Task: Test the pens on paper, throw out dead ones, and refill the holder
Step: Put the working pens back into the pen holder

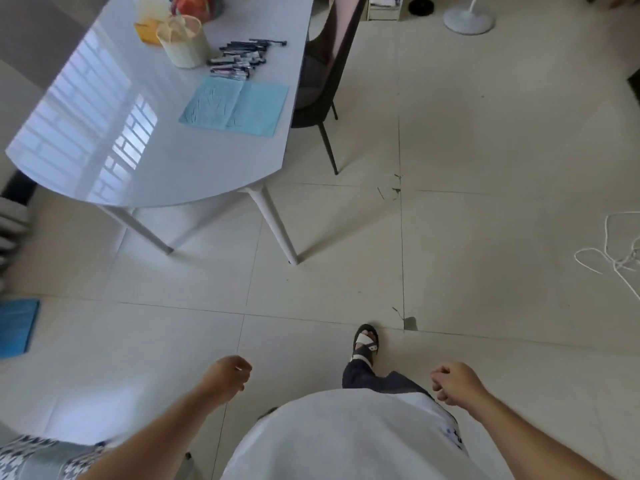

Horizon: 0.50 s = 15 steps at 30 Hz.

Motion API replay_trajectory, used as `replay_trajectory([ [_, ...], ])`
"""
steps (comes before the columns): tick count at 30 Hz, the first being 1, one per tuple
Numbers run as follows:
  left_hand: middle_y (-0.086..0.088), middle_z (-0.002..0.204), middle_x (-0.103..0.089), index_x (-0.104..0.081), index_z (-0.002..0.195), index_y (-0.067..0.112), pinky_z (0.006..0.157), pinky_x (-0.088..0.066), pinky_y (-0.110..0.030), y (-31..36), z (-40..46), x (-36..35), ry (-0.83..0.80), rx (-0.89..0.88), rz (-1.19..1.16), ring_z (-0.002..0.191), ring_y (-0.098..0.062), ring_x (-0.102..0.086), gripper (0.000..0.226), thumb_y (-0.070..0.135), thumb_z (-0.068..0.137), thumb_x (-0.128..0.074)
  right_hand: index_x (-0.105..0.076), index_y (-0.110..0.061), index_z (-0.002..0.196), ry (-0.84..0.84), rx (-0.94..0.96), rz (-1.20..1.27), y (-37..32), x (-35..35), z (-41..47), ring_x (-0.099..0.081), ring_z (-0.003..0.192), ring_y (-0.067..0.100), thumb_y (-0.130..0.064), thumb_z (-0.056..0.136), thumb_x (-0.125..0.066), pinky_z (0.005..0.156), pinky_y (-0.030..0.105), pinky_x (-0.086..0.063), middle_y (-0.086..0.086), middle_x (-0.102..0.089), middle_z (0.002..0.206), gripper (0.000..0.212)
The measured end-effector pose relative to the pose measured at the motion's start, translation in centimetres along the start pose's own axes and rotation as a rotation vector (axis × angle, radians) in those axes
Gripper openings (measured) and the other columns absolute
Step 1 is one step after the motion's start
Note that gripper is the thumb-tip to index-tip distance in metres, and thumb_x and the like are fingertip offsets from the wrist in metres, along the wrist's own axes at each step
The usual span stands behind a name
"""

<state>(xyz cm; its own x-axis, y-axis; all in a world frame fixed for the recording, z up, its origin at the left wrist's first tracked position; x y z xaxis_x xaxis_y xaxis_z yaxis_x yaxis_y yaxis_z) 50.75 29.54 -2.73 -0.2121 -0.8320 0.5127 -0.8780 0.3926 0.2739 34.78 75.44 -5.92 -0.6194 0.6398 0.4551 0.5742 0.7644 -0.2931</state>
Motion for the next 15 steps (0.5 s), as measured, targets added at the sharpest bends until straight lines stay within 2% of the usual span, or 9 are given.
replay_trajectory([
  [3, -0.015, 0.088, -0.072, -0.07, 0.097, 0.006, 0.075, -0.059, -0.04, 1.5, 1.2, -0.2, 0.05, 0.077, -0.122, 0.078, -0.029, -0.07, 0.015, 0.002, 0.09, -0.058, -0.063, -0.004, 0.078, -0.042, 0.064, -0.044, -6.4, 4.8, 3.4, -0.052, 0.056, 0.022, -0.003, 0.095, -0.053, 0.056, 0.031, -0.041, 0.013, -0.064, 0.069, 0.02],
  [9, -0.013, 0.083, -0.072, -0.07, 0.093, 0.007, 0.069, -0.058, -0.034, 6.0, 3.9, 1.2, 0.102, 0.167, -0.282, 0.07, -0.025, -0.068, 0.01, 0.005, 0.091, -0.06, -0.068, -0.006, 0.08, -0.012, 0.229, -0.098, -20.9, 11.2, 9.5, -0.055, 0.06, 0.024, -0.005, 0.098, -0.054, 0.057, 0.029, -0.043, 0.012, -0.065, 0.072, 0.023],
  [12, -0.006, 0.084, -0.073, -0.07, 0.093, 0.014, 0.061, -0.054, -0.026, 9.0, 6.4, 2.9, 0.107, 0.165, -0.329, 0.07, -0.02, -0.071, 0.01, 0.011, 0.09, -0.061, -0.067, -0.005, 0.086, -0.04, 0.26, -0.097, -26.9, 11.6, 12.1, -0.052, 0.058, 0.022, -0.002, 0.099, -0.054, 0.053, 0.026, -0.038, 0.013, -0.063, 0.073, 0.019],
  [15, -0.004, 0.088, -0.073, -0.069, 0.097, 0.017, 0.058, -0.049, -0.022, 11.7, 9.1, 4.7, 0.063, 0.162, -0.382, 0.072, -0.016, -0.072, 0.012, 0.014, 0.09, -0.06, -0.065, -0.007, 0.082, -0.084, 0.268, -0.181, -31.3, 10.8, 14.1, -0.052, 0.056, 0.021, -0.002, 0.098, -0.053, 0.052, 0.025, -0.037, 0.01, -0.062, 0.068, 0.021],
])
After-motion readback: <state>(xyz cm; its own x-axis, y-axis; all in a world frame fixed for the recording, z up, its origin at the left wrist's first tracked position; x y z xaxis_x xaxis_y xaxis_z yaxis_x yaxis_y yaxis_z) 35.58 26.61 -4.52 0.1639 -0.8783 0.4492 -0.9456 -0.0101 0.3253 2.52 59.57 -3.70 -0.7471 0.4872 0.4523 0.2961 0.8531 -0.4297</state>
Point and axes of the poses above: each hand's wrist, its own z-axis towards the middle knuckle, its own x-axis out of the back of the hand, y = z × x, the point moved 1 cm from there along z, towards the middle knuckle
